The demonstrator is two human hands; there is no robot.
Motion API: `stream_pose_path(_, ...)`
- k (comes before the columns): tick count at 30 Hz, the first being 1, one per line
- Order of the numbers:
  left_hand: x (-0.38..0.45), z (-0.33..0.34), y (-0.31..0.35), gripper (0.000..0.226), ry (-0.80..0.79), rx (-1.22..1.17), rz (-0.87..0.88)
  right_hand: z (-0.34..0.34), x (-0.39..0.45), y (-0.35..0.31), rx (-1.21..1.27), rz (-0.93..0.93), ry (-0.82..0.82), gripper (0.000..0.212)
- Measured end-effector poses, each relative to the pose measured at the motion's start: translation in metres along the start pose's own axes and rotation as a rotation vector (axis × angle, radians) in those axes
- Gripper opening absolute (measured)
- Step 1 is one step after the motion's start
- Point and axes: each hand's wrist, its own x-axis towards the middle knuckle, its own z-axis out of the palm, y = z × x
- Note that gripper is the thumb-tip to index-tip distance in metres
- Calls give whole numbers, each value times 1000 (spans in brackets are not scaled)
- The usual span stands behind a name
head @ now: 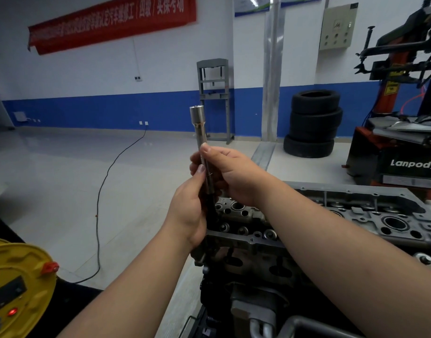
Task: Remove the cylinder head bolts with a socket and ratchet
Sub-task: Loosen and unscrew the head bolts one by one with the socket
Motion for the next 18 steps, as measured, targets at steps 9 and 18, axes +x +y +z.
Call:
stream_pose_path(9,4,2,-2,39,68,-36,40,0,3,4,-21,-57,41,15)
stream_pose_path(18,2,-3,-2,37,18,-72,-5,-1,2,0,7,6,11,30)
